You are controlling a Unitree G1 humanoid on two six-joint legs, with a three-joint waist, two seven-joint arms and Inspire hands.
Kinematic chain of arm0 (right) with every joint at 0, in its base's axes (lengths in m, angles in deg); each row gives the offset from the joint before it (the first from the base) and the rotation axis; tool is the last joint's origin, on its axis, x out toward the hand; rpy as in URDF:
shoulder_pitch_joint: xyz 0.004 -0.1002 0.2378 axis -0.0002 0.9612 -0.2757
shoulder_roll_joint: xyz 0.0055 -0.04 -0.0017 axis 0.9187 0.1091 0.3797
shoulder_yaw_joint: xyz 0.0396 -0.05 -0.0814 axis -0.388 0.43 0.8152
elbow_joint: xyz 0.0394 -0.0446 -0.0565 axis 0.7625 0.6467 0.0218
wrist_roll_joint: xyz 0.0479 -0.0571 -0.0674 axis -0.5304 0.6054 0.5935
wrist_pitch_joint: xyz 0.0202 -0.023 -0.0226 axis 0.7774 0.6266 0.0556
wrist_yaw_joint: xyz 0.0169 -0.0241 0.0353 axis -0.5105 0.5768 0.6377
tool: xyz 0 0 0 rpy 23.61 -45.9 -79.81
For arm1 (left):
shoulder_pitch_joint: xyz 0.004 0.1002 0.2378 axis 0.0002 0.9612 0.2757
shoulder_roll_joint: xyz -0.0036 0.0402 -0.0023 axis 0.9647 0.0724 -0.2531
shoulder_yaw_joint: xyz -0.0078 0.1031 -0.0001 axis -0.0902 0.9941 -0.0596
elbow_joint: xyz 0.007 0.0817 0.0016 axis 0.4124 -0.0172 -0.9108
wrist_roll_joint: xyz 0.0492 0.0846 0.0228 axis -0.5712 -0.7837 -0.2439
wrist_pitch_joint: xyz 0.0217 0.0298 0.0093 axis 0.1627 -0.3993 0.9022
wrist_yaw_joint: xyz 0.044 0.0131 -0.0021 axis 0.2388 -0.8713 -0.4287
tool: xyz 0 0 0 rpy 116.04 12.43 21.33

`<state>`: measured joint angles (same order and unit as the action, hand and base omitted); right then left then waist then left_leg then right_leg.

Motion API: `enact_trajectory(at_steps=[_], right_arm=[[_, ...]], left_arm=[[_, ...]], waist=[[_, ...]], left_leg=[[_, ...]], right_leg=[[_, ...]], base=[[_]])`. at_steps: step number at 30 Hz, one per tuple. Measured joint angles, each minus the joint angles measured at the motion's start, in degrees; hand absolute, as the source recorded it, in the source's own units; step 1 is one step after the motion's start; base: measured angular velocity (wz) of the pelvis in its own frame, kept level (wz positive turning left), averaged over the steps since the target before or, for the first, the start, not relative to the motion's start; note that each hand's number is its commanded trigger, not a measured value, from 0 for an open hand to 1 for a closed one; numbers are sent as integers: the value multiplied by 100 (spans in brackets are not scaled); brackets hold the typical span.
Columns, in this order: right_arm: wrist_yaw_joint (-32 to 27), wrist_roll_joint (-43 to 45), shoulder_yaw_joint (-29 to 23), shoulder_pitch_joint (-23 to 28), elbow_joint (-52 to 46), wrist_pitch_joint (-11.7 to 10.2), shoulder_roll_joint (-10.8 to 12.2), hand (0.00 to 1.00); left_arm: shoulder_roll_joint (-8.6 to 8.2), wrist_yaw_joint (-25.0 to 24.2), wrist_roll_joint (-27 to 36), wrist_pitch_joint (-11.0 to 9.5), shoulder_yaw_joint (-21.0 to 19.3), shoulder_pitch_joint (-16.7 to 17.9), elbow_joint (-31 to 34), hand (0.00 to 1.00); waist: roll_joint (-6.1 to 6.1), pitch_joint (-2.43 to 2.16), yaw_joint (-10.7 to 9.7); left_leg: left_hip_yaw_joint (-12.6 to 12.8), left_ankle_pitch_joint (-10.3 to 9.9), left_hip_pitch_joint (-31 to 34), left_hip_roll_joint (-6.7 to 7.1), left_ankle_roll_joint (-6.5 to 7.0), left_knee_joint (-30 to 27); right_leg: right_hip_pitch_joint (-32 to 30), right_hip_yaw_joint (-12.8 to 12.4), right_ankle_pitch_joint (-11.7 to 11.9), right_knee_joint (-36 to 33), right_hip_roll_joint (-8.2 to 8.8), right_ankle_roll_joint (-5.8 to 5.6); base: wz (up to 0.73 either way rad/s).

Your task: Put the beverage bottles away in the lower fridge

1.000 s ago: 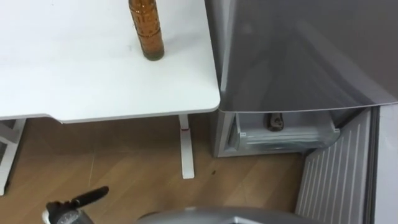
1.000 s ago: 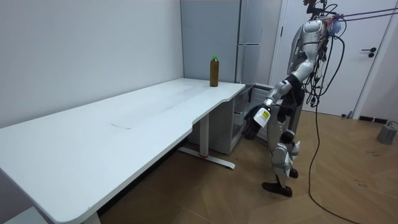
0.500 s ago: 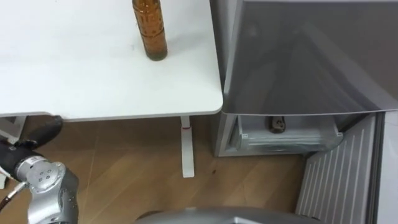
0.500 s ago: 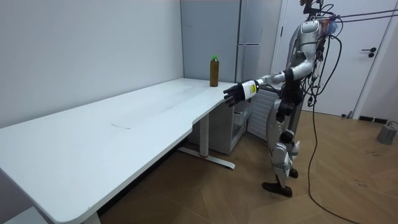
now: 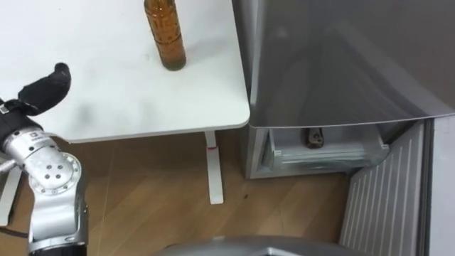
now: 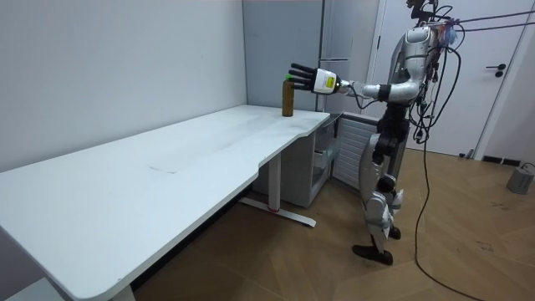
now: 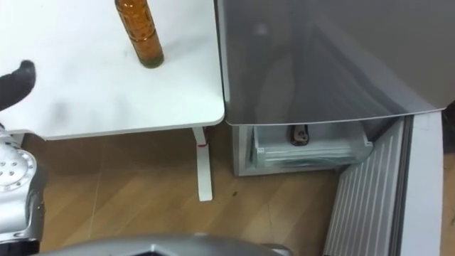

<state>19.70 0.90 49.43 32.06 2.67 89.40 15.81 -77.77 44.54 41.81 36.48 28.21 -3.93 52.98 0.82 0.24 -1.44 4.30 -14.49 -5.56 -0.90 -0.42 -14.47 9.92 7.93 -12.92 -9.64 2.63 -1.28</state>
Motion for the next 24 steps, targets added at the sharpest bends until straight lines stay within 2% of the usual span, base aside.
enact_trajectory(at_steps=[6,13,18,20,24], right_arm=[[-4,4,41,-76,129,5,-3,0],[5,190,55,-87,148,138,1,0],[22,225,55,-91,150,330,20,0],[66,225,55,-92,153,368,21,0],[93,227,55,-93,114,395,22,0]], left_arm=[[15,-462,20,4,412,-71,132,0],[-2,-1106,48,21,471,-225,156,0],[-56,-1569,607,243,476,-246,146,0],[-57,-1696,716,299,475,-246,146,0],[-56,-1923,944,412,469,-251,147,0]], waist=[[-43,2,-143],[-69,8,-129],[-101,20,-117],[-110,34,-109],[-113,34,-113]], left_leg=[[-72,3,47,39,5,-4],[-36,3,-8,36,6,64],[-27,7,-57,35,9,99],[-25,7,-82,29,9,99],[14,6,-54,22,11,106]], right_leg=[[0,42,-6,58,23,-9],[11,-4,-5,61,18,-9],[14,-57,-5,38,17,-9],[11,-94,-5,-1,14,-9],[-48,-160,-5,-18,5,-10]], base=[[4],[-3],[-3],[-7],[-8]])
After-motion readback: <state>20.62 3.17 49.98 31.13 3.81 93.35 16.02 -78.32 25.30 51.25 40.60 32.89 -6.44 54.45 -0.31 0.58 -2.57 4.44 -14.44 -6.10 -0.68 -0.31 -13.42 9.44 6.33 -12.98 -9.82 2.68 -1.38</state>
